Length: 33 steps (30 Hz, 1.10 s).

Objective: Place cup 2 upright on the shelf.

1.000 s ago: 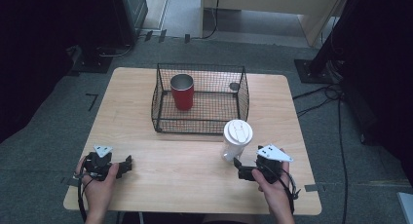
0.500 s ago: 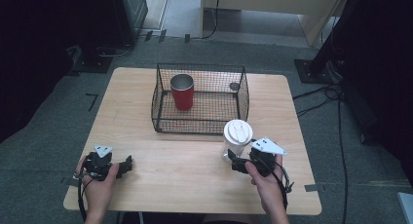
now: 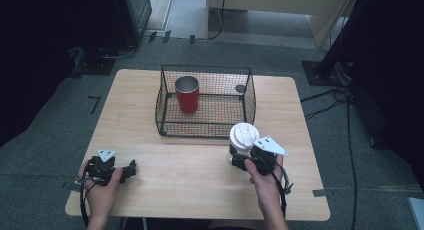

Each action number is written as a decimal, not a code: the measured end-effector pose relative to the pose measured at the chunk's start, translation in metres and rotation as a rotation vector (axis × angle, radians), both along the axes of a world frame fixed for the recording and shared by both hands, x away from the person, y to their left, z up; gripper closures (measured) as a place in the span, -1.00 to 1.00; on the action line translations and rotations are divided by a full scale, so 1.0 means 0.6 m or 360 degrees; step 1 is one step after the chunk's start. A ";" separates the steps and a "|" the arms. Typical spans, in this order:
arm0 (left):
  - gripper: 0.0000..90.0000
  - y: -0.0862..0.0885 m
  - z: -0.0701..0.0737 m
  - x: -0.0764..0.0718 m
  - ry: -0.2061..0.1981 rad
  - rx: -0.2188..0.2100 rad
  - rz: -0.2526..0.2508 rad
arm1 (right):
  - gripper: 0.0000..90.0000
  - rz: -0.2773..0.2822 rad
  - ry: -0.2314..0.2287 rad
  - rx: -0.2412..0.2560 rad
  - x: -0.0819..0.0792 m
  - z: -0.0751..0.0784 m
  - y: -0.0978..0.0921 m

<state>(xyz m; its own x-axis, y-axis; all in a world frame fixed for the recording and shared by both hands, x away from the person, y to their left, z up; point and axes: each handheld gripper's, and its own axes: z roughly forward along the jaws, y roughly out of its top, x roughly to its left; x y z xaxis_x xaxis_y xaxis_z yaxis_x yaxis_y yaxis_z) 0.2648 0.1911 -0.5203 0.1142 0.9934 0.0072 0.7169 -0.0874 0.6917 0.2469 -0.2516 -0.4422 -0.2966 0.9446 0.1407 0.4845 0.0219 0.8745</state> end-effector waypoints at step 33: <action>-1.00 0.000 0.000 0.000 -0.0001 0.0000 -0.0001 | -0.64 -0.0076 -0.0140 -0.0059 0.001 -0.010 0.021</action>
